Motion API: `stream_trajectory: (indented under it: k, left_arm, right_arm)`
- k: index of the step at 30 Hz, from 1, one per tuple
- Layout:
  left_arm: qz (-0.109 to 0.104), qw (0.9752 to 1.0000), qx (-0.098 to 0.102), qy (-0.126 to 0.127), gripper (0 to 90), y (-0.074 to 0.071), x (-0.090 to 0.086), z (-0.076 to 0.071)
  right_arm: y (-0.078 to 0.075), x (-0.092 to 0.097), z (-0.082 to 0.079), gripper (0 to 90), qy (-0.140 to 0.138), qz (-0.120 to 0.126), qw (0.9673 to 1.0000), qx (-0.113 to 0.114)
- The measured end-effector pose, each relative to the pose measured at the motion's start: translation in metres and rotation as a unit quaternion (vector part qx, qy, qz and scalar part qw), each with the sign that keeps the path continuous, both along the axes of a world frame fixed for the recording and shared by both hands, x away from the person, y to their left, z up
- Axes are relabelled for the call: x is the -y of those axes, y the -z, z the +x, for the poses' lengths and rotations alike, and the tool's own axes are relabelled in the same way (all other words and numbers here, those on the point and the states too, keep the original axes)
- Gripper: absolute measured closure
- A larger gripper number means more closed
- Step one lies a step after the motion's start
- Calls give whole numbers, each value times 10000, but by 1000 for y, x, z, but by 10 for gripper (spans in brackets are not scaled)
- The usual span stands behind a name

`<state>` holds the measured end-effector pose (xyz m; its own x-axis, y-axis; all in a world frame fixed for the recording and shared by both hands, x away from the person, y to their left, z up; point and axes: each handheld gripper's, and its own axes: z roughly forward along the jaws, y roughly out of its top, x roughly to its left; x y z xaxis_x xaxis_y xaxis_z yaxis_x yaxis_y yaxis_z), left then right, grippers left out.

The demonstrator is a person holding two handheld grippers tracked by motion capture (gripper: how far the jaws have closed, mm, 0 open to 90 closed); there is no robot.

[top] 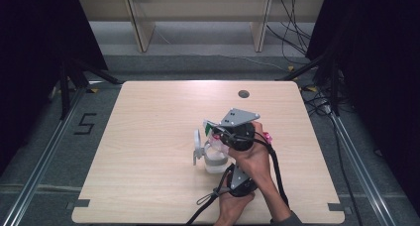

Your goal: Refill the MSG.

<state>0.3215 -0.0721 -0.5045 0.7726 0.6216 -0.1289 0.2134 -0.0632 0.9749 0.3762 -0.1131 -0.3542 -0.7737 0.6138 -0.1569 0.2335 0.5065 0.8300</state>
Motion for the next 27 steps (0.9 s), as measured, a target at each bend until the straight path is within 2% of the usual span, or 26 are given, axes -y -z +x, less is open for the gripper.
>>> stream_trajectory:
  k: [2,3,5,7,8,10,13,15,19,22,27]
  left_arm:
    - [32,10000,19,10,785,0,0,0]
    - [23,10000,25,12,785,0,0,0]
    - [4,10000,4,7,785,0,0,0]
    - [35,10000,25,10,785,0,0,0]
    - [25,10000,36,7,785,0,0,0]
    - [30,10000,28,0,785,0,0,0]
    - [-18,10000,5,5,784,0,0,0]
    - [32,10000,23,7,785,0,-1,1]
    - [-8,10000,20,1,785,0,0,0]
    - [-21,10000,3,2,785,0,0,0]
    - [-25,10000,8,-3,785,-1,0,0]
  right_arm:
    - [1,-1,0,900,-24,6,10000,-6]
    - [1,-1,0,900,17,-5,10000,86]
    - [1,-1,1,900,-22,-18,10000,6]
    - [2,-1,0,900,25,14,10000,37]
    - [1,-1,1,900,-32,-26,9999,130]
    - [1,-1,0,900,30,7,9999,100]
    - [1,-1,1,900,-41,-41,9999,130]
    - [1,-1,1,900,-7,-18,9999,123]
    - [1,-2,-1,900,31,-1,10000,18]
    - [1,-2,1,900,-32,-48,9999,121]
    - [1,-2,-1,900,13,-19,10000,84]
